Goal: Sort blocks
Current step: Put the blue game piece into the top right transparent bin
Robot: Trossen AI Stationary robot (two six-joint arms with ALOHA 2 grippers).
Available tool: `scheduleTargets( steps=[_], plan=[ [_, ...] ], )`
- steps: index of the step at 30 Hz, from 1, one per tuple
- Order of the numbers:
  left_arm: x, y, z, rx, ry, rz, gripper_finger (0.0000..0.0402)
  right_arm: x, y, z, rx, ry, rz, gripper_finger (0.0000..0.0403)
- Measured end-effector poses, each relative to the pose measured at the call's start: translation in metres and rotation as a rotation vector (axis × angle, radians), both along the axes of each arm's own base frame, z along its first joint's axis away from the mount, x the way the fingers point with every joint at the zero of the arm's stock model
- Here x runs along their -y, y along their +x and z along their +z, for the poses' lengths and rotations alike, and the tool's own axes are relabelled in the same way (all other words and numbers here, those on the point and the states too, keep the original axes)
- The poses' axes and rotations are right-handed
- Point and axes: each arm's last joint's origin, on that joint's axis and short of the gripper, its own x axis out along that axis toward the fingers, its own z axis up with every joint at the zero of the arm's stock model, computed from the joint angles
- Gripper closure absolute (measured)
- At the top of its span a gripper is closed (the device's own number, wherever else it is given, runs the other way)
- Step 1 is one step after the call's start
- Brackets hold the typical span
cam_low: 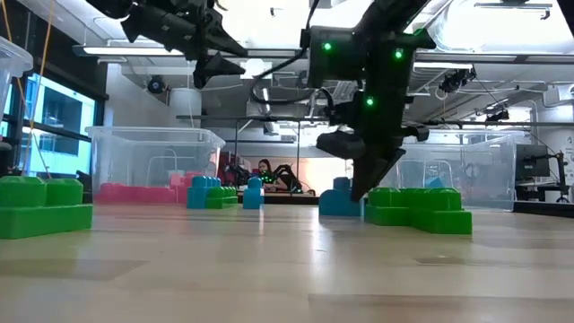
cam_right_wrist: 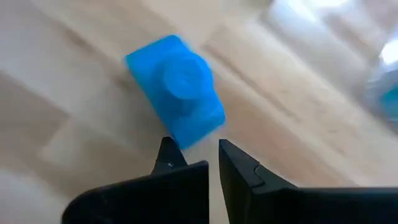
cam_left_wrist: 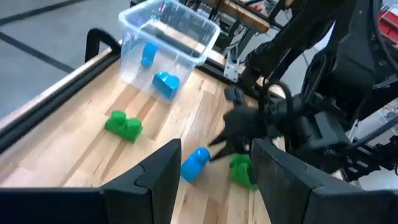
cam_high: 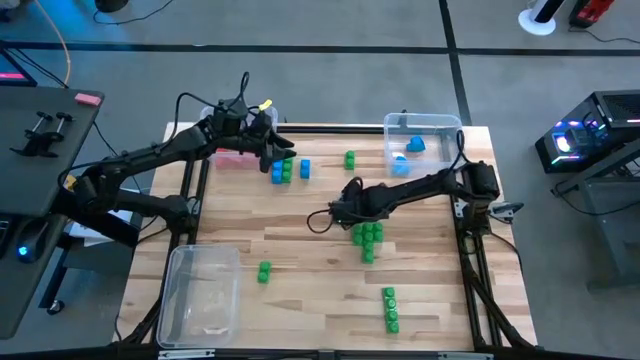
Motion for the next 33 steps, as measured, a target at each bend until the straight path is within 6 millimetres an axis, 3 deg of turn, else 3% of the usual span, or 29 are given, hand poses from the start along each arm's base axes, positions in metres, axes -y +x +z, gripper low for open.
scheduleTargets(
  steps=[7, 13, 17, 23, 28, 33],
  plan=[
    [0.003, 0.003, -0.004, -0.007, -0.007, 0.047, 0.0218, -0.001, -0.007, 0.007, -0.058, 0.018, 0.045, 0.0403],
    [0.004, 0.027, -0.010, 0.048, 0.072, 0.054, 0.0218, -0.006, -0.031, 0.054, -0.043, -0.005, 0.107, 0.0403],
    [0.010, 0.062, -0.032, -0.020, 0.090, -0.037, 0.0218, -0.002, -0.051, 0.092, 0.056, -0.023, 0.108, 0.0403],
    [0.023, 0.123, -0.074, -0.183, 0.199, -0.202, 0.0217, 0.007, -0.076, 0.132, 0.219, -0.027, 0.058, 0.0403],
    [0.030, 0.157, -0.110, -0.278, 0.229, -0.293, 0.0217, 0.010, -0.088, 0.147, 0.299, -0.025, 0.021, 0.0403],
    [0.030, 0.180, -0.143, -0.335, 0.262, -0.352, 0.0217, 0.009, -0.090, 0.151, 0.321, -0.019, 0.016, 0.0403]
  ],
)
